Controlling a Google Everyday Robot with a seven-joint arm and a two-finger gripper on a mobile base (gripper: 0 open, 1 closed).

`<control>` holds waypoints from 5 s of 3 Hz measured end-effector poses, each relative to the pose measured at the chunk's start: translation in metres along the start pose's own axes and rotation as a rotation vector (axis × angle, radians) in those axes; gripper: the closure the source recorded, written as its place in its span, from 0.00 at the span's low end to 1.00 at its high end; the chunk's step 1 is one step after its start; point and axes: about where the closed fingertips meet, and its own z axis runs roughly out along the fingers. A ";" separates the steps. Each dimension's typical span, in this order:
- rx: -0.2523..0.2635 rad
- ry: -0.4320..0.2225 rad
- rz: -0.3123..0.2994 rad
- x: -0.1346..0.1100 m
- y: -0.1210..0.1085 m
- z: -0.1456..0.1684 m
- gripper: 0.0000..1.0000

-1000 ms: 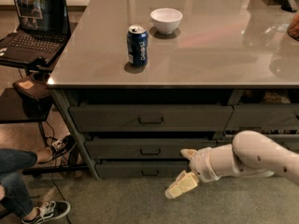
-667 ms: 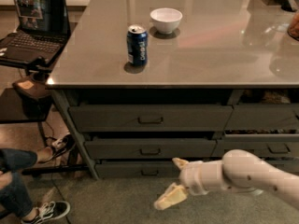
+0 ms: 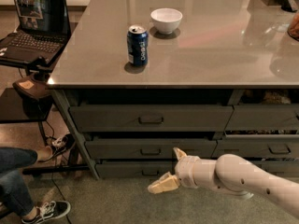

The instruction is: Open middle drawer

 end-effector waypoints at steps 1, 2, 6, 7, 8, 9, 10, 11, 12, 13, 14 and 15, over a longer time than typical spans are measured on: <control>0.028 -0.009 -0.056 0.006 0.009 0.017 0.00; 0.092 0.022 -0.255 0.006 0.017 0.041 0.00; 0.353 0.013 -0.258 0.001 -0.079 0.101 0.00; 0.351 0.013 -0.256 0.002 -0.079 0.100 0.00; 0.375 0.038 -0.247 0.015 -0.102 0.110 0.00; 0.482 0.117 -0.285 0.017 -0.164 0.119 0.00; 0.481 0.182 -0.273 0.032 -0.174 0.130 0.00; 0.481 0.182 -0.273 0.032 -0.174 0.130 0.00; 0.502 0.292 -0.279 0.080 -0.207 0.140 0.00; 0.502 0.292 -0.279 0.080 -0.207 0.140 0.00; 0.509 0.302 -0.269 0.082 -0.209 0.135 0.00; 0.509 0.302 -0.269 0.080 -0.208 0.136 0.00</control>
Offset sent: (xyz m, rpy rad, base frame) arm 0.1357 -0.0336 0.0283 -0.5032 -0.7957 -0.4365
